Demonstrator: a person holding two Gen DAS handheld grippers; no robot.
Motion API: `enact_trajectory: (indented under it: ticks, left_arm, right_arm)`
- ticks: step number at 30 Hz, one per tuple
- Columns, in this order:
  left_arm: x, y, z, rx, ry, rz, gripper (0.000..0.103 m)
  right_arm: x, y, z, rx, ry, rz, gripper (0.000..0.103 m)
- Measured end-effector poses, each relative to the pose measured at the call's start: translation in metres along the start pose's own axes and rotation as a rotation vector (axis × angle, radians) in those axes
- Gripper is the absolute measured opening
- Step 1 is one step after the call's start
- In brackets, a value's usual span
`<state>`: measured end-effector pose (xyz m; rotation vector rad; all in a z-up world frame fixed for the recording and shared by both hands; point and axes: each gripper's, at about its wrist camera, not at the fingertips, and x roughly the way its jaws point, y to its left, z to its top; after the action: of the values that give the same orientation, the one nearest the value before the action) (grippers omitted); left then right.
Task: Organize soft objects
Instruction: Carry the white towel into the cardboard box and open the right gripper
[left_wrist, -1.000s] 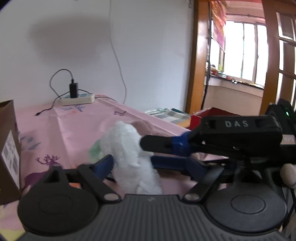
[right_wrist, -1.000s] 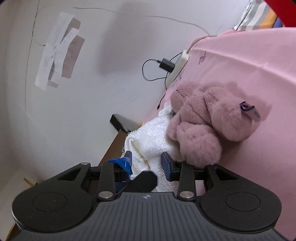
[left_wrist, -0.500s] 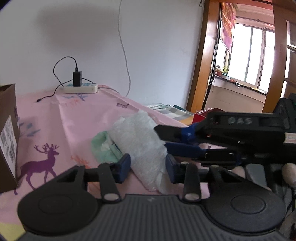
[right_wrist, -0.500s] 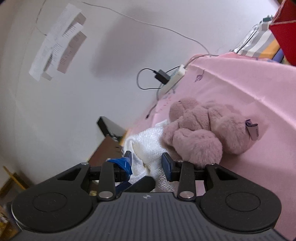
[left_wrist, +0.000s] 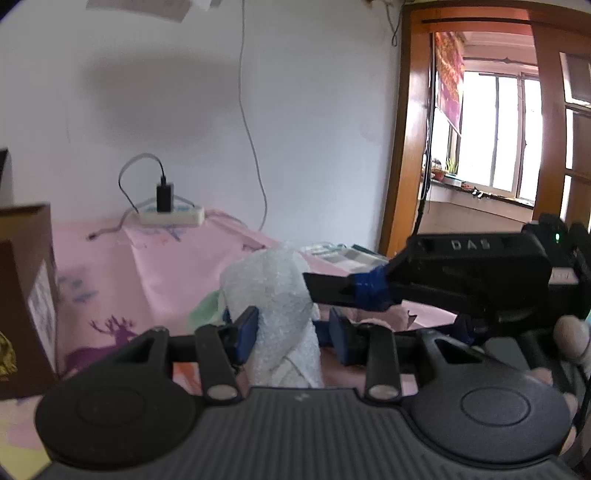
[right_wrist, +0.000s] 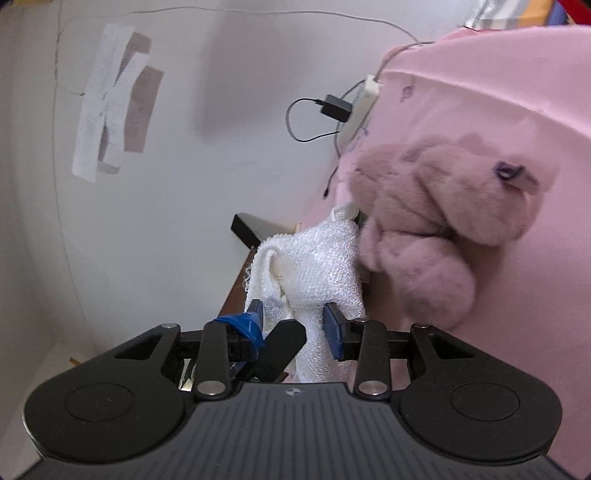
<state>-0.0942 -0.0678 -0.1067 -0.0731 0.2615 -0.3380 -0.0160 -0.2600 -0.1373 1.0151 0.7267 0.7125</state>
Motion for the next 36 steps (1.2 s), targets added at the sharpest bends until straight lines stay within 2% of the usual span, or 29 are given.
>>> enact_trajectory:
  ticks: [8, 15, 24, 29, 36]
  left_arm:
    - [-0.038, 0.009, 0.016, 0.027, -0.094, 0.056, 0.035]
    - [-0.08, 0.036, 0.043, 0.034, -0.191, 0.122, 0.034]
    - [-0.122, 0.082, 0.079, 0.062, -0.31, 0.247, 0.034]
    - [-0.124, 0.125, 0.087, 0.047, -0.303, 0.304, 0.035]
    - [-0.1, 0.179, 0.079, -0.037, -0.223, 0.379, 0.035]
  right_arm:
    - [0.011, 0.044, -0.008, -0.109, 0.042, 0.086, 0.02]
    - [0.047, 0.092, -0.014, -0.206, 0.084, 0.184, 0.02]
    - [0.108, 0.154, -0.017, -0.339, 0.11, 0.332, 0.02]
    - [0.152, 0.169, -0.019, -0.373, 0.122, 0.357, 0.02]
    - [0.207, 0.164, -0.03, -0.445, 0.13, 0.279, 0.02]
